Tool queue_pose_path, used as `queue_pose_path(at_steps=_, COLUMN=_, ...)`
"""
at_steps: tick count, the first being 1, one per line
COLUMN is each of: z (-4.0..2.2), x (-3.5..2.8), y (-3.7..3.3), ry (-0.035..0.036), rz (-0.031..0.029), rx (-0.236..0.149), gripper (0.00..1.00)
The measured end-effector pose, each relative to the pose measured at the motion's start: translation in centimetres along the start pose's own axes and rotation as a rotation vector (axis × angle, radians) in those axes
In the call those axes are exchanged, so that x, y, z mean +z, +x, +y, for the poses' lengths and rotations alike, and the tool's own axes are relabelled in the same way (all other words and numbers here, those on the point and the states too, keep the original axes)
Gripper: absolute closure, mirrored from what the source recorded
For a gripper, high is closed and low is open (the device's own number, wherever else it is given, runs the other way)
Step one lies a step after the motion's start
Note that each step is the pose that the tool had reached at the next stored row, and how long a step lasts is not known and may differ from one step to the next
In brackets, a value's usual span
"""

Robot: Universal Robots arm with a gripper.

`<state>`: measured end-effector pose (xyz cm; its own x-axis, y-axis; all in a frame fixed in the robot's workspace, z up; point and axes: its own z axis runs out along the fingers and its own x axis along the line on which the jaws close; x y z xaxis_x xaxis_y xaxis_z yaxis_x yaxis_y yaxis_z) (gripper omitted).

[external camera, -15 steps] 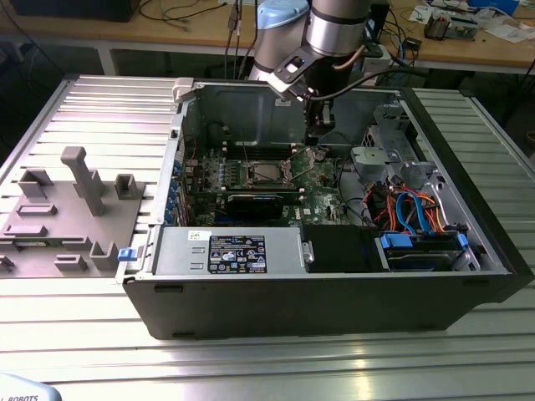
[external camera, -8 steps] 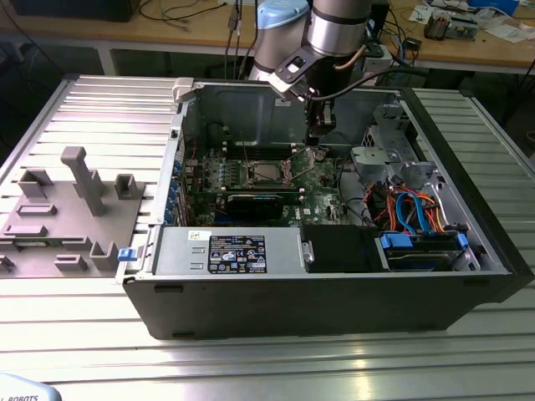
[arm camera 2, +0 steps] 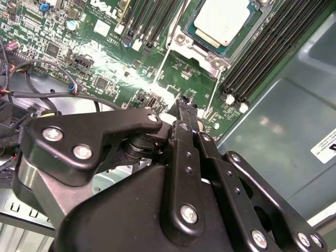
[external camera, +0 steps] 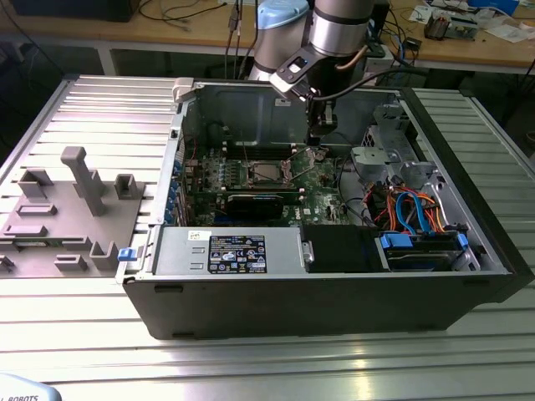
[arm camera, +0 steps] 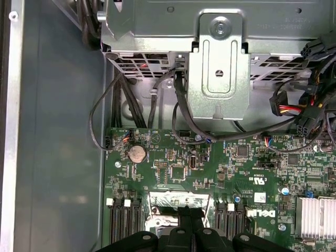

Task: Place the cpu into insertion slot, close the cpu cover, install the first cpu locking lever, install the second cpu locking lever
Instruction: 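Close the cpu cover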

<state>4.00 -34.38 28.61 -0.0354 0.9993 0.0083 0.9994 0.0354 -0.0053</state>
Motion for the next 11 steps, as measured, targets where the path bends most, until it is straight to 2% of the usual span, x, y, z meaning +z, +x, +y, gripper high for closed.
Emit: queue_pose_path(at_steps=11, z=0.42, x=0.01, y=-0.02, ry=0.0000, rz=0.0000, rx=0.000, gripper=0.89)
